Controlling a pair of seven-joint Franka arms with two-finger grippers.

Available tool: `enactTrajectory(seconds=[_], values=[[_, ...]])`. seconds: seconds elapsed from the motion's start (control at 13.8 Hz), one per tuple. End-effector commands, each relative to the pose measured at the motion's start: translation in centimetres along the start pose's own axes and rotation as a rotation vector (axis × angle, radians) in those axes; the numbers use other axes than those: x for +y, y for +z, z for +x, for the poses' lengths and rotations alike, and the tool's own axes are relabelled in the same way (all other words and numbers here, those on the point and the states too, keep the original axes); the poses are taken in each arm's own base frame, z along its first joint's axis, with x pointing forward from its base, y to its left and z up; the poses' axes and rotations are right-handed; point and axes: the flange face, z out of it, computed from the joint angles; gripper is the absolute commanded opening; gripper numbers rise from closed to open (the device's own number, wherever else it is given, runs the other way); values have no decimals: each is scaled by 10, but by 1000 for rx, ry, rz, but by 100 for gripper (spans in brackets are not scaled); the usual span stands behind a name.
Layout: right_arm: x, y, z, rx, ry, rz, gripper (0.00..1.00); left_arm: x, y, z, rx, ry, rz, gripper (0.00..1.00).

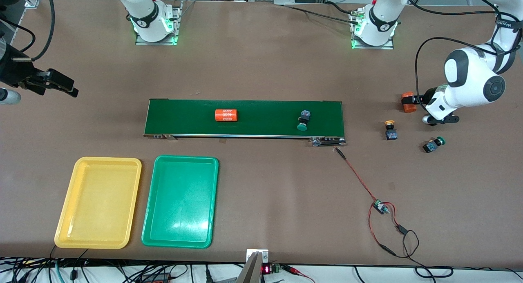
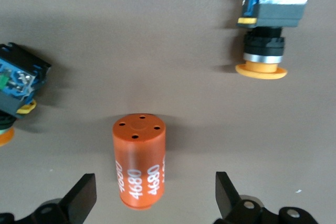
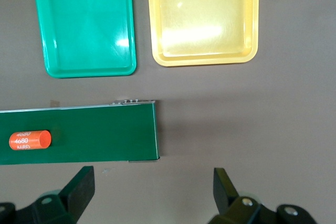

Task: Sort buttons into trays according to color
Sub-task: 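Grasp the orange cylinder with the left gripper while the right gripper advances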

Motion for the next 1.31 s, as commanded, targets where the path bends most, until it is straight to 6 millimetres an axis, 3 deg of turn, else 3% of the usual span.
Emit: enactTrajectory(seconds=[0.0,0.36,0.44,0.51,0.8,0.94,1.16,1.23], values=[[0,4,-5,-51,-15,9,100,-4,11,2,3,40,11,100],[9,5,-3,-53,3,13,100,-4,32,7,-8,62,-4,94],[11,6,-3,-58,19,12,100,-5,32,7,-8,62,-4,88],[11,6,-4,-59,19,11,100,-5,32,7,-8,62,-4,64],[18,24,6,-89,35,10,100,-13,32,4,-11,59,-11,27],[24,23,7,-84,42,11,100,-14,26,3,-1,92,-7,9],[21,28,9,-88,18,5,100,-2,-12,-1,24,128,28,0],[22,28,10,-90,20,7,100,16,-24,1,28,160,49,0]])
